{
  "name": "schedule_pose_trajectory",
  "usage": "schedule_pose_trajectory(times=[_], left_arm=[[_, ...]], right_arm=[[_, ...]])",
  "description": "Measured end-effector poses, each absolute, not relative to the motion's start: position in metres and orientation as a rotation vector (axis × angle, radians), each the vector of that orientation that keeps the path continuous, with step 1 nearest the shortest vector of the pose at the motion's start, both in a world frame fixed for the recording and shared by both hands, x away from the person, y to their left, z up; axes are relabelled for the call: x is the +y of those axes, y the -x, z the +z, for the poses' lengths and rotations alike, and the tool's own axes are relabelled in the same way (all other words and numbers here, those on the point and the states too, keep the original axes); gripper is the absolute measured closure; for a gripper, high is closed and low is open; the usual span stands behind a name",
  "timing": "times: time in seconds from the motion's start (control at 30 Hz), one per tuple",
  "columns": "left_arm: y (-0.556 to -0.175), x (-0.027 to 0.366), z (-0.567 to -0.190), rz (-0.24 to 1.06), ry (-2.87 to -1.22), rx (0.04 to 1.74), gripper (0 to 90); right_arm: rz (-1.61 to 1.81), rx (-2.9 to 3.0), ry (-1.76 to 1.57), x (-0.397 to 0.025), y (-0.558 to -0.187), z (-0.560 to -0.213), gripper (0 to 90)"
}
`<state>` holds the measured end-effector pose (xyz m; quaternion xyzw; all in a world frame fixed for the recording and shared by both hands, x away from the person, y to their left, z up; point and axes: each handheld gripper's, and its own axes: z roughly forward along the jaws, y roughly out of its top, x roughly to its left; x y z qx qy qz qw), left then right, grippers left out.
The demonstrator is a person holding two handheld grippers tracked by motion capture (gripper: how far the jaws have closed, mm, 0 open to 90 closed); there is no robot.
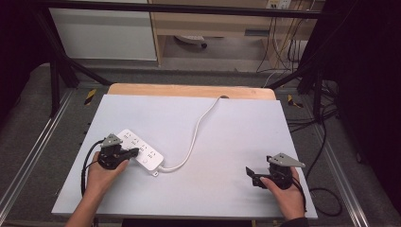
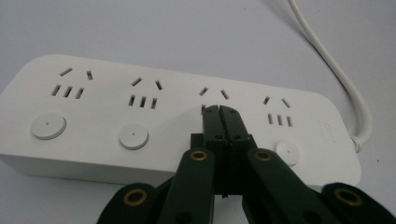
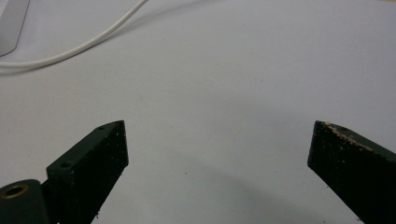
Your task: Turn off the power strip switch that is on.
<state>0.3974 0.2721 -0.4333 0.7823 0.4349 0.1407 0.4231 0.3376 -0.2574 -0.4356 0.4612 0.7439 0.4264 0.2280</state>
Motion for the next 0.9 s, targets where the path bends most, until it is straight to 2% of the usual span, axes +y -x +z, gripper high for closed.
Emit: schedule_pose_trajectory(times=[0.9], left_arm=[[-0.3951,0.2699,-0.4329,0.413,-1.991,1.081,90.0]], right_arm=[[1.171,2.047,-1.273,-0.2581,-0.3372,-0.4354,5.8]])
